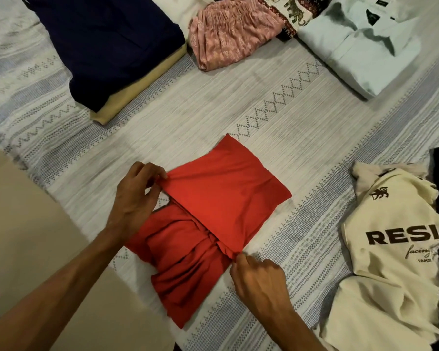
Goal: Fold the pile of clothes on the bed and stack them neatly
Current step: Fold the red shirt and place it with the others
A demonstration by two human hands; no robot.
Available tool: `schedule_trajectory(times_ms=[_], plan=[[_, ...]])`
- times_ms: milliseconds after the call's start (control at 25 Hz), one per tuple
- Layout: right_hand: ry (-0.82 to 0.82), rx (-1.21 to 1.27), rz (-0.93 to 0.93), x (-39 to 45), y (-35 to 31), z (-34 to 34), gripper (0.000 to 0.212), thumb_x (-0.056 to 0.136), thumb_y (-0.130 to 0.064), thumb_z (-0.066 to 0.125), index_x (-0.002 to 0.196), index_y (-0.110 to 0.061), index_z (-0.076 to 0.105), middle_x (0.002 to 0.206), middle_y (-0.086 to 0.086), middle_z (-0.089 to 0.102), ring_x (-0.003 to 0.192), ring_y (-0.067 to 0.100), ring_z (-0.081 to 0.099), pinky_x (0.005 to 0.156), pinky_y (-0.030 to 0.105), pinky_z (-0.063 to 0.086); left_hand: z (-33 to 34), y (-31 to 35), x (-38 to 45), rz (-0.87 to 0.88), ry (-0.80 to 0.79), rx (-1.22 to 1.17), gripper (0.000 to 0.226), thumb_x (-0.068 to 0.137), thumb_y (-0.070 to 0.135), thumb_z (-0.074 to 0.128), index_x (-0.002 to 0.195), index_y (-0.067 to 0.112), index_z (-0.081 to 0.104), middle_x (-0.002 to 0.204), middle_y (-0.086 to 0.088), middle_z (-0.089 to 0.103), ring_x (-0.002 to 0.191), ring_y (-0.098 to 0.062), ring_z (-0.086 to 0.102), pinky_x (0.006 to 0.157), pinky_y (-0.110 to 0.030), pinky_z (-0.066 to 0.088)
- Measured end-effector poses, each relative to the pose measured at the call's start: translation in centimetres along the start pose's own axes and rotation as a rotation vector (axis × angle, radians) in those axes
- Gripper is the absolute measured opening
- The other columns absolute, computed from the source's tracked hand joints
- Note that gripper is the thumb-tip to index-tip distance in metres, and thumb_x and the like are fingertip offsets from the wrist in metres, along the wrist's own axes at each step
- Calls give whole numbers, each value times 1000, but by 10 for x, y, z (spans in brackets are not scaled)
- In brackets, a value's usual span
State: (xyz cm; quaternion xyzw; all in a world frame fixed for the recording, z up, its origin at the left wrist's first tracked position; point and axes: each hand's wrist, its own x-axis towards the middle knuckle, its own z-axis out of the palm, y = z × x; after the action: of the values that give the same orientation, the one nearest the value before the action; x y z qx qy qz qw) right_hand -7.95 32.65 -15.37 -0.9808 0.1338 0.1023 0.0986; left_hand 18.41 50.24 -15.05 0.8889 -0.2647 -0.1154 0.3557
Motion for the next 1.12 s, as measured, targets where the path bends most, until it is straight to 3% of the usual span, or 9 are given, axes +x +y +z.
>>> schedule_trajectory(times_ms=[120,240,320,520,640,800,920,1000,1120], plan=[[-27,184,39,-1,0,-3,21,93,-39,53,77,-25,55,60,-8,60,42,15,51,47,23,28,-1,-3,-4,-47,-10,-37,27,95,0,67,105,25,66,110,8,61,101,-6,64,92,-19,54],[-116,574,412,4,-2,-9,39,91,-69,48,98,-32,39,73,-10,60,62,8,60,58,31,45,1,3,-8,-229,-27,-167,25,96,10,71,108,30,65,111,10,68,100,-4,67,86,-22,56],[-171,534,439,9,-5,-5,59,84,-82,46,110,-31,32,84,-9,62,73,15,64,64,33,44,2,9,-5,-353,-71,-269,36,93,20,77,121,35,59,111,11,71,98,0,68,81,-13,52],[-38,436,334,20,-22,-2,43,99,-59,19,91,-25,46,62,-8,54,53,14,52,56,33,41,8,19,5,-382,-158,-218,23,95,29,75,116,30,66,93,7,72,83,-3,69,70,-8,51],[29,364,340,6,-19,1,29,99,-55,33,85,-30,38,54,-13,42,43,9,40,45,30,34,7,26,4,-349,-57,-276,6,97,26,73,103,26,71,83,1,73,77,-12,72,71,-18,56],[-175,355,313,-10,-5,-4,44,95,-74,33,83,-32,43,67,-15,51,56,3,49,55,29,43,6,24,-10,-449,-138,-289,17,93,20,78,102,31,70,82,4,75,74,-2,72,74,-12,55],[93,469,376,16,16,-24,50,96,-76,32,105,-31,51,96,-13,53,81,5,55,69,33,57,-1,20,-22,-416,-114,-102,43,91,3,68,120,35,61,111,13,68,97,2,64,93,-35,57],[205,489,464,59,42,-34,63,96,-73,44,127,-19,48,120,0,51,108,18,54,87,45,57,-3,35,-27,-192,21,57,49,93,6,63,135,31,55,135,10,58,122,-7,53,100,-47,52],[86,564,508,133,70,-49,81,86,-77,59,137,-16,48,136,9,52,128,29,47,102,52,47,25,81,-42,36,-26,273,66,104,38,56,162,24,29,171,-1,20,158,-23,17,126,-51,22]])
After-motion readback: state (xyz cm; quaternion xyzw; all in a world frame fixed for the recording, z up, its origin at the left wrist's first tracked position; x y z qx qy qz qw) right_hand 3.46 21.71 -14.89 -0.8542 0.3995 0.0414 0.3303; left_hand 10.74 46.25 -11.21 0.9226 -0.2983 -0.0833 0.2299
